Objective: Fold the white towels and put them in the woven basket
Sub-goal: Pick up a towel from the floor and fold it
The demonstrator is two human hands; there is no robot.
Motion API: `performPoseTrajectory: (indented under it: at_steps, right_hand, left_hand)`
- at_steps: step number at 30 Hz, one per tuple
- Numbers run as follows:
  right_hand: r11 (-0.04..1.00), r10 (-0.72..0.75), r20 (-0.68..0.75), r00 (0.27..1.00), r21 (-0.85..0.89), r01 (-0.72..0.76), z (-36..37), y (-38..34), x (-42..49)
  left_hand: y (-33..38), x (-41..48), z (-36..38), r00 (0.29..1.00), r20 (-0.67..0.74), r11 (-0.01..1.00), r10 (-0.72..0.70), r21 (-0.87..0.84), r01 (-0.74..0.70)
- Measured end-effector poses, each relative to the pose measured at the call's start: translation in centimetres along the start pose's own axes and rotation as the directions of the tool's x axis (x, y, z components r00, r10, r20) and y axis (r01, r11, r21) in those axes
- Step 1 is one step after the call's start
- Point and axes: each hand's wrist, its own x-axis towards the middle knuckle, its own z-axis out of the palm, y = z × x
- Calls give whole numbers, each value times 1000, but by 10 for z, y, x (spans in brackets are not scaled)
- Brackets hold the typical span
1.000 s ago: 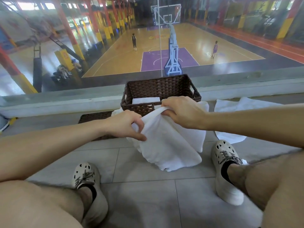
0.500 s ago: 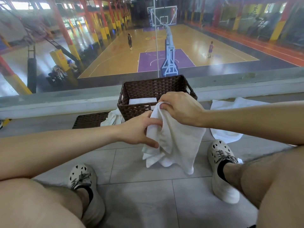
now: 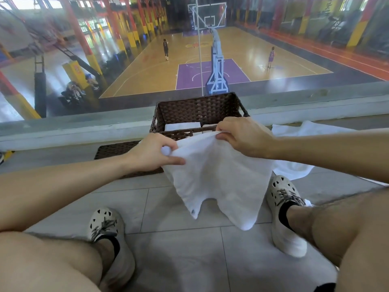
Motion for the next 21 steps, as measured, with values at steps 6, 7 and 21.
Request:
performPoseTrajectory:
  at_steps: [6,7,21]
  right_hand:
    - [1000,-16,32,999,-2,16,0,-1,-5]
    - [1000,-16,34,999,2,15,-1,-1,-4]
    - [999,1,-68,998,49,2,-7,-13,9]
  left_hand:
    - [19,-4,-16,963,231,975,139,140,-174]
    - [21,-5,-15,950,263,964,169,157,-215]
    - [32,-4,30,978,128,985,163,36,-169]
